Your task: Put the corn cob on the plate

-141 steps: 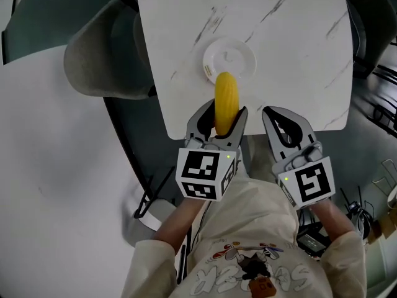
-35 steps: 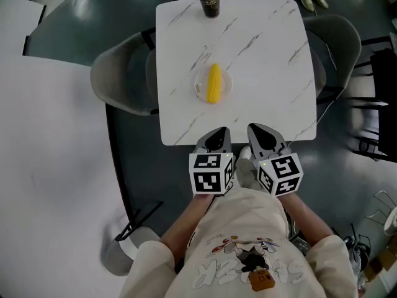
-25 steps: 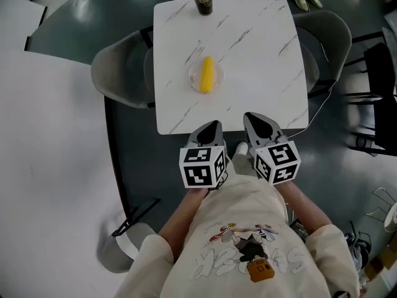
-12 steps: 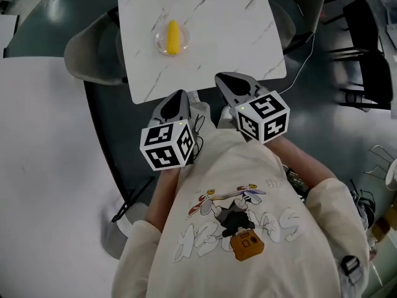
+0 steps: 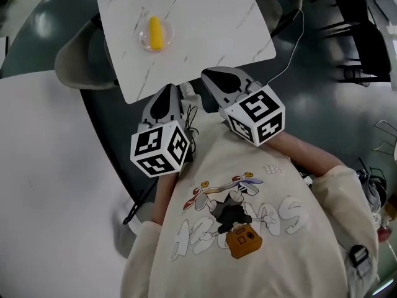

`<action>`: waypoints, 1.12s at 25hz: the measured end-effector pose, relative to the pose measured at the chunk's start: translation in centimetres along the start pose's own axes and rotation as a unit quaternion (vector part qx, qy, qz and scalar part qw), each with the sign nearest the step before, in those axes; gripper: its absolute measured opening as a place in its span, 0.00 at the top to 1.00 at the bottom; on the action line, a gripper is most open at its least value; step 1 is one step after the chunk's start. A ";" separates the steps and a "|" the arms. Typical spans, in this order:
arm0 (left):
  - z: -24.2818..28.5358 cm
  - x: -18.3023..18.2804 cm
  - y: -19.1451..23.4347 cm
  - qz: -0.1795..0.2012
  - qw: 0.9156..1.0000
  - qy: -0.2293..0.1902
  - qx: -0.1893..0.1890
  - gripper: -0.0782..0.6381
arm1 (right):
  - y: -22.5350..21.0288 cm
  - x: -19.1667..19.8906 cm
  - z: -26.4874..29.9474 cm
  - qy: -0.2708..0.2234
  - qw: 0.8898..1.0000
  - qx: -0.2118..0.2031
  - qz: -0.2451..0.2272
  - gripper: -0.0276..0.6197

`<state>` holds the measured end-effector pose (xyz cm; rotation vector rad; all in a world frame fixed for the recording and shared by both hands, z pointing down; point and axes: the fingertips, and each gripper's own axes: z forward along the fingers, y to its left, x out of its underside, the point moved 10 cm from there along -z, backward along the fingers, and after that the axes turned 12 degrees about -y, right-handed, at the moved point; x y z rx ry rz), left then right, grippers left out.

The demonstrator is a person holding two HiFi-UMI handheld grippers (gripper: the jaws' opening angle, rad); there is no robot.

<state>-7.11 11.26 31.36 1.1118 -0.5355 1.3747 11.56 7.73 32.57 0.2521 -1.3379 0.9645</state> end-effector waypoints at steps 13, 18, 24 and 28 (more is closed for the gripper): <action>-0.2 0.4 -2.4 0.009 1.000 -0.008 0.010 0.88 | 0.9 -1.1 -2.1 -0.049 0.998 0.004 -0.048 0.95; -0.7 0.6 -2.6 0.017 1.000 -0.005 0.010 0.88 | 1.5 -1.0 -2.4 -0.056 0.997 0.002 -0.054 0.95; -1.5 0.7 -2.8 0.019 1.000 -0.002 0.008 0.88 | 2.1 -0.9 -2.8 -0.053 0.997 -0.006 -0.052 0.95; -1.9 1.0 -2.7 0.017 1.000 0.001 0.009 0.88 | 2.6 -0.7 -3.1 -0.054 0.997 -0.005 -0.053 0.95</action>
